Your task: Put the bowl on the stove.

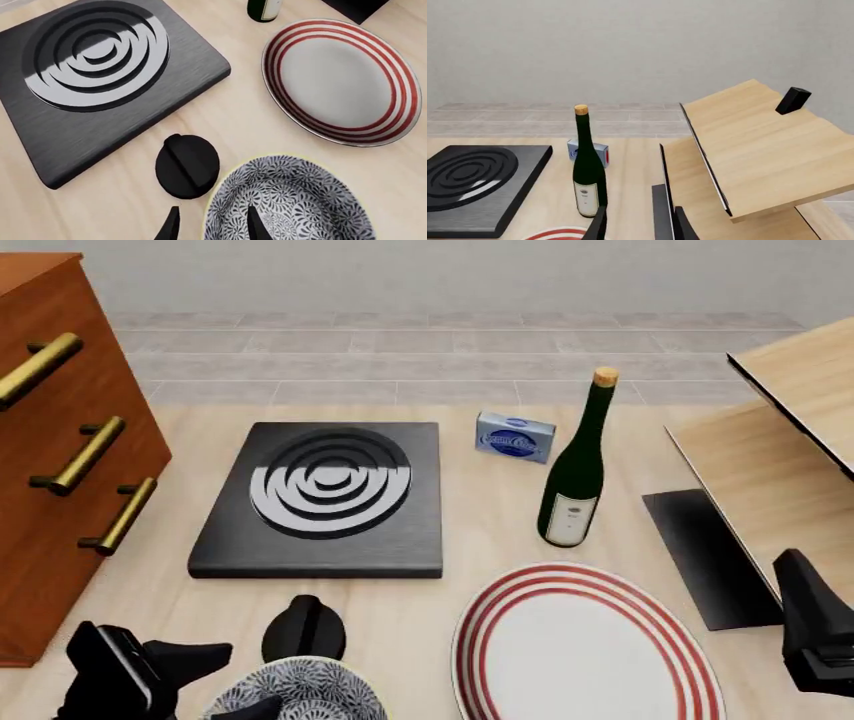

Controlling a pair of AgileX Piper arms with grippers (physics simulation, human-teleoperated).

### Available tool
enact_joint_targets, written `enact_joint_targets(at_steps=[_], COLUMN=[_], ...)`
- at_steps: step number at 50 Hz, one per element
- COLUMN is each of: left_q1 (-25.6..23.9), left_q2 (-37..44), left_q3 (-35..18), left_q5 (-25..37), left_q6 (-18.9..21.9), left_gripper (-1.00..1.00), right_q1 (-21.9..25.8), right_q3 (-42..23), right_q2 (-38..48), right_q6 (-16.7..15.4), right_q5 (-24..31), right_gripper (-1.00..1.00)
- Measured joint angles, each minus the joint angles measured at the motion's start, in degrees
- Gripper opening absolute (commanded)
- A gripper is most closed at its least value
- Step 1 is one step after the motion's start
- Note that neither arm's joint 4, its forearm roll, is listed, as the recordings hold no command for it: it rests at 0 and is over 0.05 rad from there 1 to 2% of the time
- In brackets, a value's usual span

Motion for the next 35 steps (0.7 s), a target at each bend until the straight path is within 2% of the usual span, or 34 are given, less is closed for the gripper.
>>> enact_joint_targets(at_steps=[35], left_q1=[-0.4], left_q2=[11.3], left_q3=[0.0], left_q5=[-8.6], left_q6=[1.2], left_gripper=[1.00], right_q1=[0.0], right_q3=[0.0], right_q2=[0.0], right_q6=[0.0], right_q5=[0.0], right_gripper=[1.00])
